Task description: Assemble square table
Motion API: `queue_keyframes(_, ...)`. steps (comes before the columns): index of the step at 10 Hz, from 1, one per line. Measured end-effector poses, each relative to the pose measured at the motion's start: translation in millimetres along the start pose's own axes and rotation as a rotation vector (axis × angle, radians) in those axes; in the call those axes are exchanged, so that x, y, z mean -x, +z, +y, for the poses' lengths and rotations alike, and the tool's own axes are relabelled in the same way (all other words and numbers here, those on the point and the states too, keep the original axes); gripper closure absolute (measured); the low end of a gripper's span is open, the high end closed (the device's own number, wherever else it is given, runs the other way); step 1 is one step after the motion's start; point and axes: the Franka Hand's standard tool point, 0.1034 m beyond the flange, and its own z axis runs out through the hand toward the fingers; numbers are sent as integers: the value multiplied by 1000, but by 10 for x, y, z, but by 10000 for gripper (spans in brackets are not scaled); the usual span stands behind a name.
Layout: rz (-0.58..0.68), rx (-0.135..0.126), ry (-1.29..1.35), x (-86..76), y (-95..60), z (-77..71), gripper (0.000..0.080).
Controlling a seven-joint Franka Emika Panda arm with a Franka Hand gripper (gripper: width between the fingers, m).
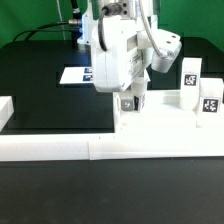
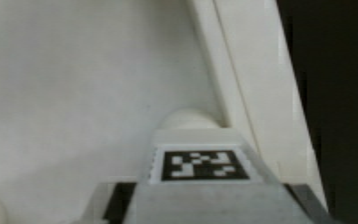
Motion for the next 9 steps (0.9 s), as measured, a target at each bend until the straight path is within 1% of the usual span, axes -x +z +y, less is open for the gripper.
queue_keyframes(1, 4, 0, -57, 3, -3, 0, 454)
queue_keyframes(2, 21, 4, -244, 47, -33, 0, 259)
queue_keyframes(3, 28, -10, -542, 129, -104, 0, 183)
queue_keyframes(4, 25, -14, -690, 140, -132, 20, 157)
queue_keyframes(7, 36, -6, -915, 110, -121, 17, 151)
queue_keyframes(8, 41, -6, -1028, 97, -114, 9, 151)
queue_keyframes(9, 53, -10, -1270, 63, -69, 7, 151)
